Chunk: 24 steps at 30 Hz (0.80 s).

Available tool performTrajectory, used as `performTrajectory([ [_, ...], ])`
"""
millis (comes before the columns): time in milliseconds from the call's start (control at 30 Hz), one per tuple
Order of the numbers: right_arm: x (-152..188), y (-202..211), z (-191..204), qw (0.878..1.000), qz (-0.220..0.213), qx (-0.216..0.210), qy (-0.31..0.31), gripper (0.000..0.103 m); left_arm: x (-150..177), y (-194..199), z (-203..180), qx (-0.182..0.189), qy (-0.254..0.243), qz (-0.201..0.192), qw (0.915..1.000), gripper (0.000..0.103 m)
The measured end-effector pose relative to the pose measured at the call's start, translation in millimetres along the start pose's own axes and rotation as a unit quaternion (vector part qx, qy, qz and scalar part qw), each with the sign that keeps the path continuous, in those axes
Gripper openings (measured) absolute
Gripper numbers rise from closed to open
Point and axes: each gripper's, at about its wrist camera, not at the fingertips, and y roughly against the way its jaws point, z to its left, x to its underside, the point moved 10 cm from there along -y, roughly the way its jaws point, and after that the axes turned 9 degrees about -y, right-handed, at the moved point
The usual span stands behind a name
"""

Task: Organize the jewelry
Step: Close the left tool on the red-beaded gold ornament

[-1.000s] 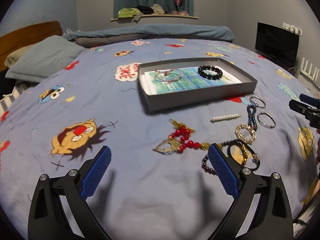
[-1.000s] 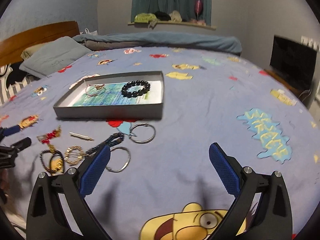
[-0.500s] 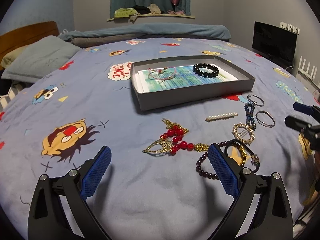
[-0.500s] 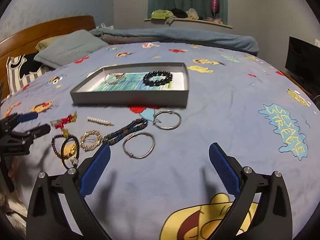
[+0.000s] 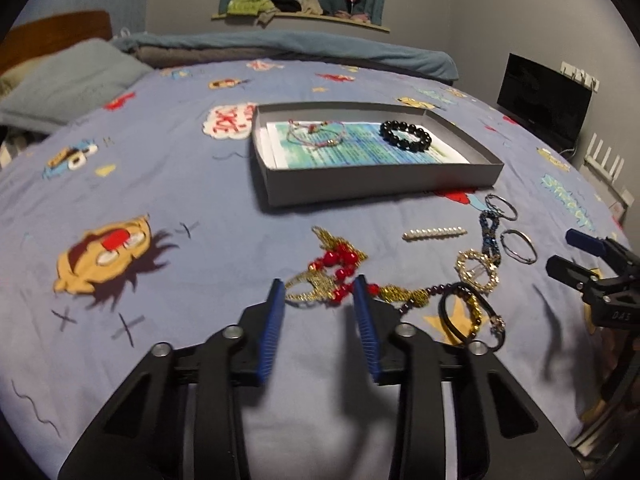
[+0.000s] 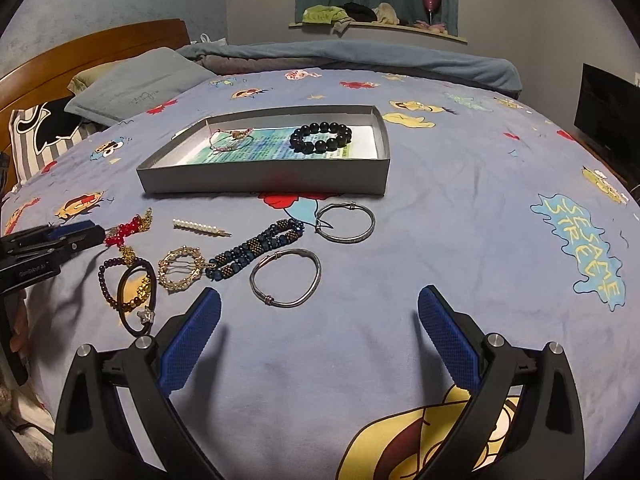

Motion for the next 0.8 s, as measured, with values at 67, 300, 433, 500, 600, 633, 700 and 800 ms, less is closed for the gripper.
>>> performTrajectory([
  [67, 0, 0, -1, 1.0, -0.001, 0.0, -0.001, 0.097, 6, -3, -4, 0.014, 0.008, 0.013, 0.9998, 0.032],
  [300, 3, -3, -2, 1.0, 0.005, 0.002, 0.001, 0.097, 7, -17, 0, 0.033, 0.039, 0.021, 0.9985, 0.032],
  [433, 3, -4, -2, 1.0, 0.004, 0.002, 0.002, 0.097, 2, -24, 10, 0.049, 0.073, 0.02, 0.9959, 0.032],
  [500, 3, -4, -2, 1.0, 0.004, 0.003, 0.002, 0.097, 0, -27, 13, 0.057, 0.087, 0.021, 0.9943, 0.038],
  [600, 3, -5, -2, 1.0, 0.004, 0.003, 0.003, 0.097, -1, -32, 15, 0.075, 0.106, 0.025, 0.9912, 0.045],
  [633, 3, -5, -2, 1.0, 0.004, 0.003, 0.004, 0.097, -1, -33, 15, 0.076, 0.107, 0.026, 0.991, 0.046],
  [700, 3, -5, -2, 1.0, 0.004, 0.003, 0.004, 0.097, -1, -35, 15, 0.079, 0.105, 0.028, 0.9909, 0.047],
  [800, 4, -5, -2, 1.0, 0.005, 0.003, 0.005, 0.097, -4, -36, 15, 0.076, 0.098, 0.024, 0.992, 0.054],
])
